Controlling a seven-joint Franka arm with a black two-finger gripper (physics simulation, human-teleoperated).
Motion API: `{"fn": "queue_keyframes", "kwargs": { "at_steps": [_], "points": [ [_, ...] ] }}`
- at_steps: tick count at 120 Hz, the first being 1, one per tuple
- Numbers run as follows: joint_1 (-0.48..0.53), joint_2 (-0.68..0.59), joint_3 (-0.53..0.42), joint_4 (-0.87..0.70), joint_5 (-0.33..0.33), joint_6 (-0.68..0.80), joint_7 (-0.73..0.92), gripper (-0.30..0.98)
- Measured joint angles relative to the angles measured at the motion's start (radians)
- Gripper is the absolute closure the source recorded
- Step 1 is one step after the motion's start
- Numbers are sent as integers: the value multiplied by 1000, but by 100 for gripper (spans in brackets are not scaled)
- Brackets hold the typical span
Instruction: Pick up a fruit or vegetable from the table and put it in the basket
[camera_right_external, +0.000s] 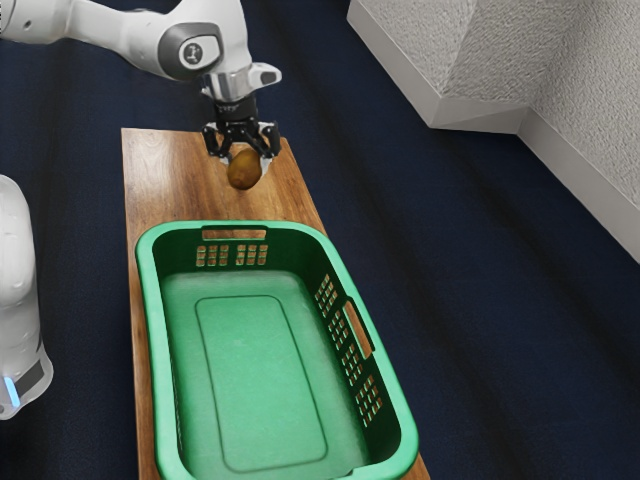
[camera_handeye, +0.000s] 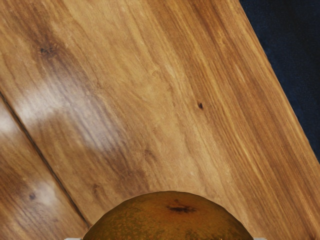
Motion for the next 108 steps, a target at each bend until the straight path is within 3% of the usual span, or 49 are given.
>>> {"fn": "queue_keyframes", "kwargs": {
  "at_steps": [25, 36, 60, 89, 108],
  "points": [
    [-63, 185, -109, 278, 11, -1, -3, 32],
    [-73, 191, -181, 326, 13, -1, -14, 32],
    [-134, 34, -218, 254, 42, -3, -54, 31],
    [-206, 20, -343, 222, 49, -5, -140, 32],
    [-245, -75, -405, 107, 40, -5, -212, 31]
  ]
}}
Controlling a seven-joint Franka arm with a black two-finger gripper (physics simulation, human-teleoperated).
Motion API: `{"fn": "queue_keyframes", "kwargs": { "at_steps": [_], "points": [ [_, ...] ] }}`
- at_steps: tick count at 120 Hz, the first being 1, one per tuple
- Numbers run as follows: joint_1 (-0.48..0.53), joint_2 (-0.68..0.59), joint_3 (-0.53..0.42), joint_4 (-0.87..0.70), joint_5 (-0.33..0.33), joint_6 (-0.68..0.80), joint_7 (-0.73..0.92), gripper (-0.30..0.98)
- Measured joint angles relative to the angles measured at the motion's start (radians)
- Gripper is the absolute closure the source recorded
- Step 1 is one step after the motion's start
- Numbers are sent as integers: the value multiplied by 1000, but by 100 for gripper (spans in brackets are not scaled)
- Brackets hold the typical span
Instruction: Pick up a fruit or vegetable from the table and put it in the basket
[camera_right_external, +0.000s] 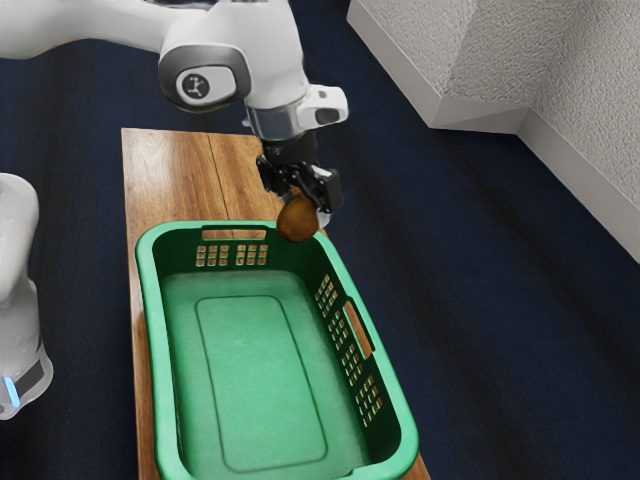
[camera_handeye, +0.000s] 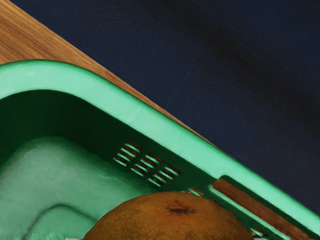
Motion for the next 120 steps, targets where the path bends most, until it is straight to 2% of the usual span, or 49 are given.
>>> {"fn": "queue_keyframes", "kwargs": {
  "at_steps": [34, 55, 65, 77, 97, 105, 120],
  "points": [
    [-9, 26, -128, -9, -84, 0, -114, 32],
    [-11, 31, -165, -9, -124, 0, -174, 32],
    [-9, 31, -178, -6, -134, 1, -198, 18],
    [0, 29, -176, -3, -137, 1, -222, 9],
    [35, 78, -66, 15, -133, 2, -261, 3],
    [39, 97, 39, 17, -119, 2, -274, 2],
    [42, 121, 297, 31, -66, -4, -293, 1]
  ]
}}
